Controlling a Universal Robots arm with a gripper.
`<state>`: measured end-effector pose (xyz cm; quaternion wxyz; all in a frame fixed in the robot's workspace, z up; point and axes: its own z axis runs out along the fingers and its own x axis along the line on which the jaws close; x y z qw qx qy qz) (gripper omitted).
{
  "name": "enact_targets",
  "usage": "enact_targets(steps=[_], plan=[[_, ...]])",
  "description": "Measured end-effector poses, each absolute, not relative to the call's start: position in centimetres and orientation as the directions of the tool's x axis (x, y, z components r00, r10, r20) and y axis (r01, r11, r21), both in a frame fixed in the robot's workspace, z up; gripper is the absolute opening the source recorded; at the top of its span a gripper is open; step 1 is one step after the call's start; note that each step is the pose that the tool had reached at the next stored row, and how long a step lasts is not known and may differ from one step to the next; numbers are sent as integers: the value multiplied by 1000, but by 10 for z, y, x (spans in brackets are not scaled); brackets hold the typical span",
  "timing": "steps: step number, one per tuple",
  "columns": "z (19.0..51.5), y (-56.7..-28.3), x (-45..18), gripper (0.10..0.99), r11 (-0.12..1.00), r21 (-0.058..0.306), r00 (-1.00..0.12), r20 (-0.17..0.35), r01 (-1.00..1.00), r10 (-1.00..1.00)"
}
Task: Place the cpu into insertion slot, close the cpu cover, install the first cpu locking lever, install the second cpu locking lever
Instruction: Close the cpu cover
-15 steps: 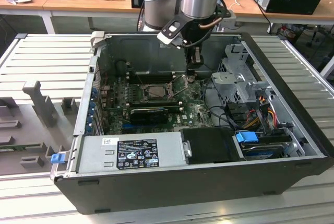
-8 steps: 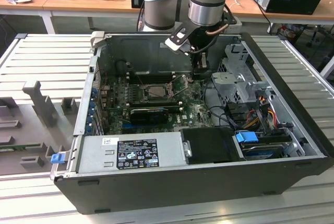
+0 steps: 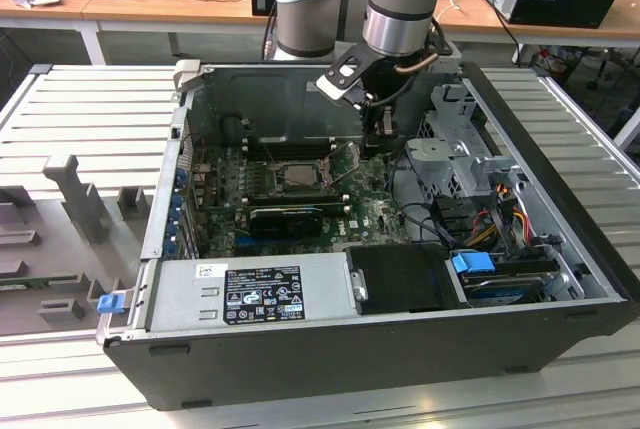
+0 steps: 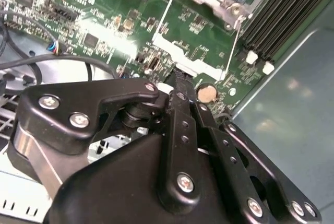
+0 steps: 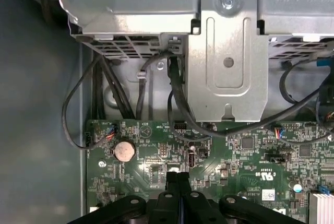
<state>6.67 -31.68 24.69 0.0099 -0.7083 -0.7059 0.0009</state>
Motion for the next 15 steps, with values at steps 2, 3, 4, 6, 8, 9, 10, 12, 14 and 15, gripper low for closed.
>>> enact_targets(steps=[2,3,4,6,8,9,10,12,14,15], plan=[[247,-317,65,106,-3,-19,4,13,1000,1000],[247,-317,64,106,-3,-19,4,13,1000,1000],[247,-317,62,106,-3,-19,4,13,1000,1000],[247,-317,61,106,-3,-19,4,13,1000,1000],[247,-317,60,106,-3,-19,4,13,1000,1000],[247,-317,60,106,-3,-19,4,13,1000,1000],[247,-317,60,106,-3,-19,3,13,1000,1000],[247,-317,60,106,-3,-19,3,13,1000,1000],[247,-317,59,106,-3,-19,3,13,1000,1000],[247,-317,58,106,-3,-19,3,13,1000,1000]])
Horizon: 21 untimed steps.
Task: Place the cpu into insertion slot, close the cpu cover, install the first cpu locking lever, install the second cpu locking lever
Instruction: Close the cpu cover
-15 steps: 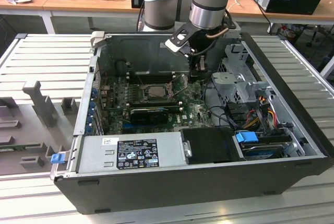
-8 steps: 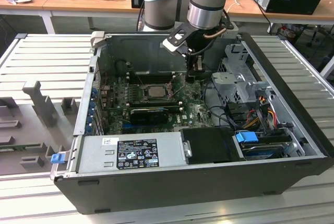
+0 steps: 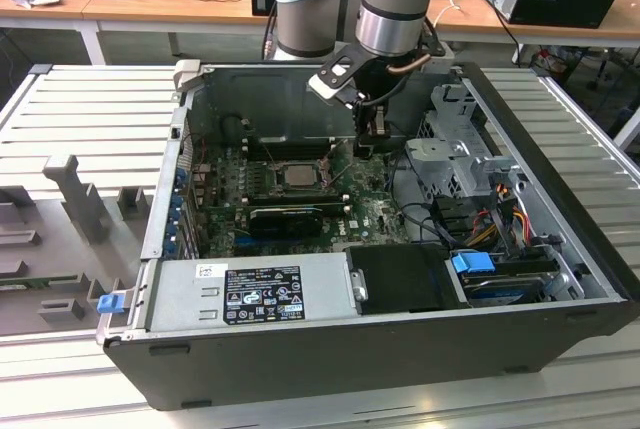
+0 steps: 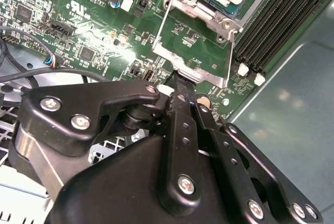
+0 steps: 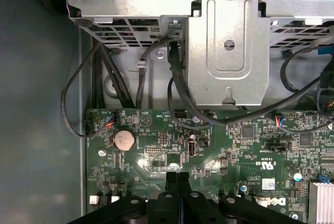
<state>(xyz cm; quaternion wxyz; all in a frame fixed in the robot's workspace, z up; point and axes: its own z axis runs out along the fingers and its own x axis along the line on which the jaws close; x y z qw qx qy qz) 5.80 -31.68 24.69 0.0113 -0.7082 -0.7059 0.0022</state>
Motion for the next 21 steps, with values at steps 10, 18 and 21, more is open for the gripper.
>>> enact_targets(steps=[10,18,21], plan=[[247,-317,43,106,-1,-12,1,13,1000,1000],[247,-317,39,106,-1,-12,1,13,1000,1000],[247,-317,36,106,-1,-12,1,13,1000,1000]])
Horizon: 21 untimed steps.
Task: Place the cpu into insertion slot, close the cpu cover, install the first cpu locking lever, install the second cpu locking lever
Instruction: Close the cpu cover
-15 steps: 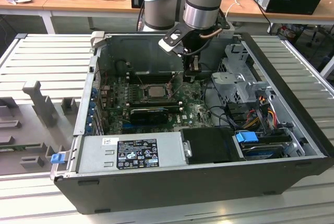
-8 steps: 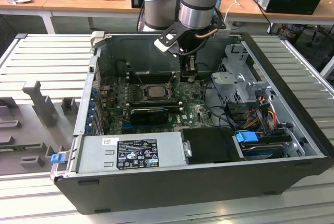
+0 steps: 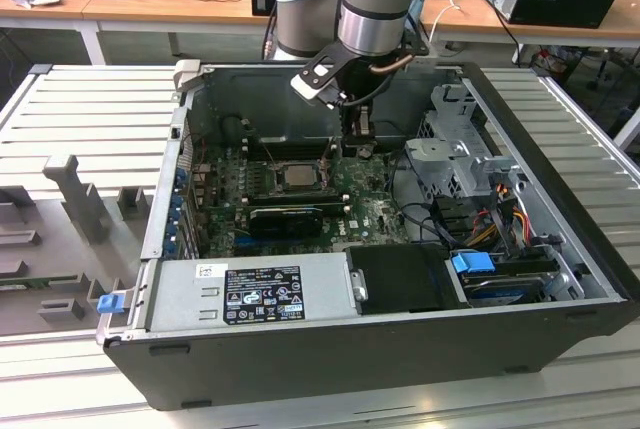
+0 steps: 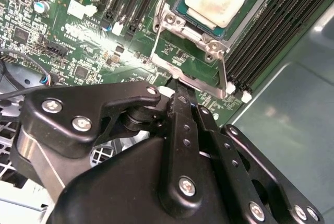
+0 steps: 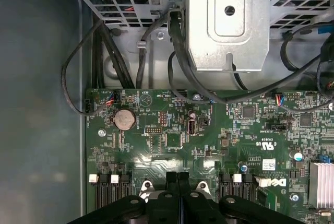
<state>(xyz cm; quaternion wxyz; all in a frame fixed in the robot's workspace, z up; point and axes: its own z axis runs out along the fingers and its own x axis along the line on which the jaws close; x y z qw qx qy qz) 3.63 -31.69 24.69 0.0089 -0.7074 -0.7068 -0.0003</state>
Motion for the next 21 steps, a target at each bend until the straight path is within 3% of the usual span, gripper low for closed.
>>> enact_targets(steps=[21], plan=[[247,-317,30,106,-1,-12,1,13,1000,1000]])
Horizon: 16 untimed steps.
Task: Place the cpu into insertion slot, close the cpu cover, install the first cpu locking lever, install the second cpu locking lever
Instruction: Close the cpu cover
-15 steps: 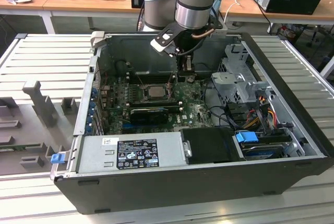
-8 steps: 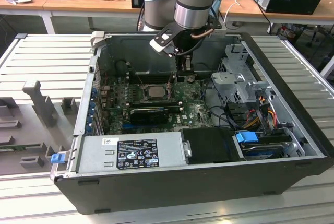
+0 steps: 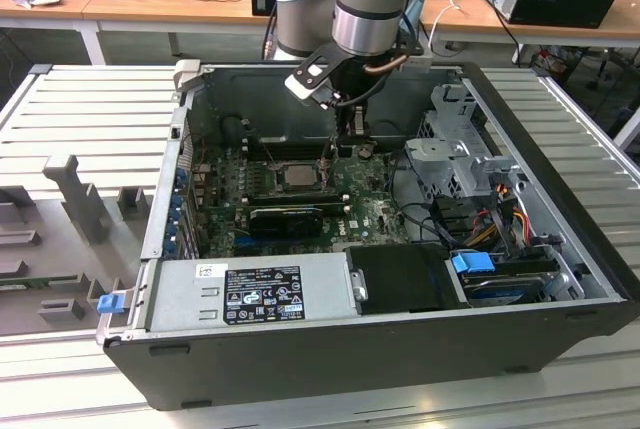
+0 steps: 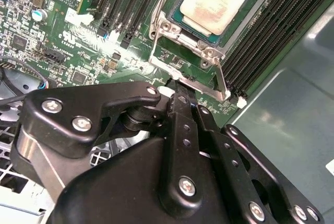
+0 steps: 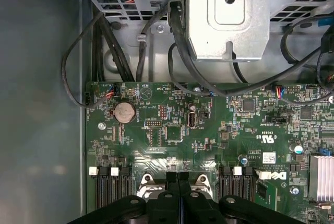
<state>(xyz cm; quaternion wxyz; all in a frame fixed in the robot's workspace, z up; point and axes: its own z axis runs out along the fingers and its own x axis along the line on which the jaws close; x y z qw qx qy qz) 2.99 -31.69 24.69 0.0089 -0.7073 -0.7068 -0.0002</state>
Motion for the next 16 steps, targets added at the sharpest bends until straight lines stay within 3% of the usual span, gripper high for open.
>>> enact_targets(steps=[16], plan=[[247,-317,25,106,-1,-12,1,13,1000,1000]])
